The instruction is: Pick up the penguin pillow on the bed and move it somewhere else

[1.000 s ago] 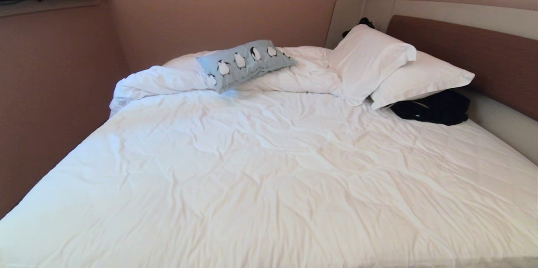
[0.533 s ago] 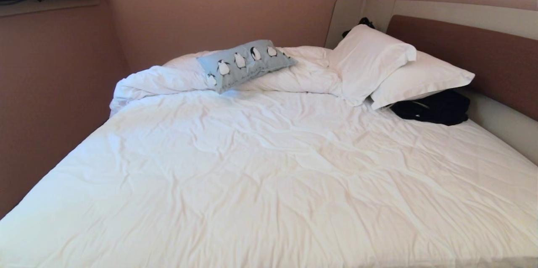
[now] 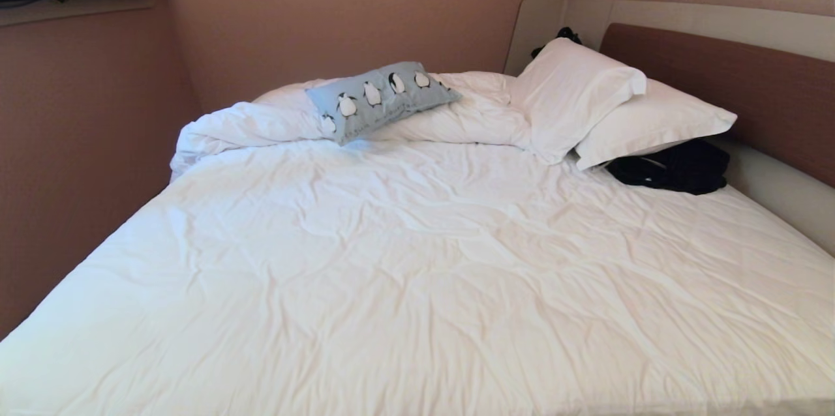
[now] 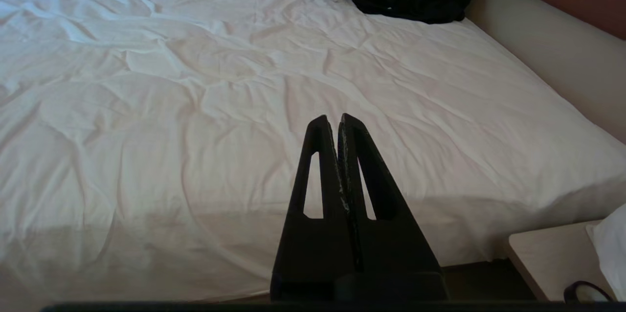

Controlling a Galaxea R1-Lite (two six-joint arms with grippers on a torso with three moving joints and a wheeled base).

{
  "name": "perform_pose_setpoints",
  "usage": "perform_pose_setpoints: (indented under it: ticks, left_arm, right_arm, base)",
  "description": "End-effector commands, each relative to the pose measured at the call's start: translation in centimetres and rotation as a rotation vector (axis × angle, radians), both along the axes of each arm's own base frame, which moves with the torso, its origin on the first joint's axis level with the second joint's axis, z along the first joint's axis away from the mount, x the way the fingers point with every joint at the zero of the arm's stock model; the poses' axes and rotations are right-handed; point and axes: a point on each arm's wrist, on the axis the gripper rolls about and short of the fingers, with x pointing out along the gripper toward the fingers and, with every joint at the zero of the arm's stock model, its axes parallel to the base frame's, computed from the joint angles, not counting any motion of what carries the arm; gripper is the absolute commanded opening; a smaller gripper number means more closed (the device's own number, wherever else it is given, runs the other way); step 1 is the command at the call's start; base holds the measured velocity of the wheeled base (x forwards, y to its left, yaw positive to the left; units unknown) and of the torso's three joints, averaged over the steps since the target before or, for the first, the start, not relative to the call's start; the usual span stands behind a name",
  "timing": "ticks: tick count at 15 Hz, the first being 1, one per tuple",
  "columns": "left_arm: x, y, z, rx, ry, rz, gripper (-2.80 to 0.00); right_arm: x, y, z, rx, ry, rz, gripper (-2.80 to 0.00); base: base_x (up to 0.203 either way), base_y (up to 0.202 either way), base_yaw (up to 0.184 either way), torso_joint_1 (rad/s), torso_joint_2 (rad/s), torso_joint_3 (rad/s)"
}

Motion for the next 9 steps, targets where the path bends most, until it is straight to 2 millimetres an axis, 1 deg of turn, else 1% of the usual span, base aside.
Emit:
perform_pose_setpoints:
  ticks: [1, 5, 9]
  left_arm:
    - [0.01, 0.00, -0.04, 0.000, 0.001, 0.001, -2.80]
    - [0.00, 0.00, 0.00, 0.000, 0.000, 0.001, -2.80]
    - [0.00, 0.00, 0.00, 0.000, 0.000, 0.001, -2.80]
  right_arm:
    - [0.16, 0.00, -0.16, 0.000, -0.018, 0.001, -2.80]
    - [0.29, 0.10, -0.51, 0.001, -0.006, 0.045, -2.80]
    - [0.45, 0.31, -1.08, 0.003, 0.017, 0.140, -2.80]
  base:
    - [0.000, 0.000, 0.000, 0.000, 0.00, 0.000]
    - [0.000, 0.000, 0.000, 0.000, 0.00, 0.000]
    - [0.000, 0.000, 0.000, 0.000, 0.00, 0.000]
